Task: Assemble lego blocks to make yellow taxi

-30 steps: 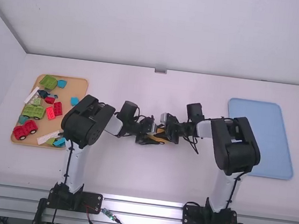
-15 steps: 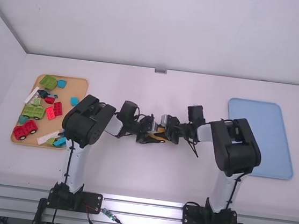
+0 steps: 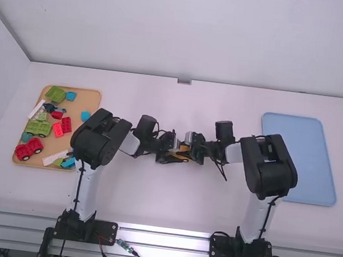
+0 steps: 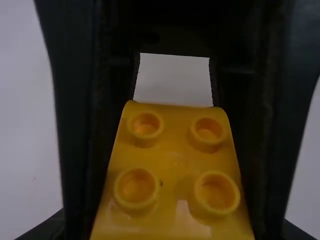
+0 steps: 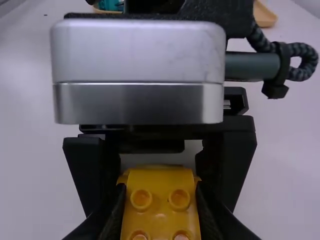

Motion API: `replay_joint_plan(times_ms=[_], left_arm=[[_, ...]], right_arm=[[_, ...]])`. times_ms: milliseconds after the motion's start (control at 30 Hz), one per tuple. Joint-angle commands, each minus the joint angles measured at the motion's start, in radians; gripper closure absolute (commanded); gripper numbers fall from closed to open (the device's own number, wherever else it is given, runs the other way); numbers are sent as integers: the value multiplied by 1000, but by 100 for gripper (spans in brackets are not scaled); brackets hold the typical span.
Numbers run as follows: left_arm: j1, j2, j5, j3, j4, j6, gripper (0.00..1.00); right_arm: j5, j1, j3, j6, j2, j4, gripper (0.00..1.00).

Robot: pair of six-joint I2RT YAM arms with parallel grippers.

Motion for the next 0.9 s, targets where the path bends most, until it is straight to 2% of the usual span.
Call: replay_joint_plan(times_ms=[0, 367, 467, 567, 733, 867], left_arm=[[4, 14, -31, 2, 3, -6, 98], [-3, 14, -23, 2, -22, 4, 98], [-3, 14, 12, 2, -99, 127, 98], [-3, 14, 28, 2, -122, 156, 98], [-2, 14, 23, 2, -106, 152, 98], [0, 14, 12, 2, -53, 101, 98]], right_arm=[[51, 6, -32, 32, 58, -31, 100], [106, 5, -25, 55, 58, -38, 100], [97, 4, 5, 53, 58, -88, 100], [96, 6, 28, 19, 58, -154, 100], [100, 6, 42, -19, 58, -218, 100], [100, 5, 23, -37, 58, -191, 100]])
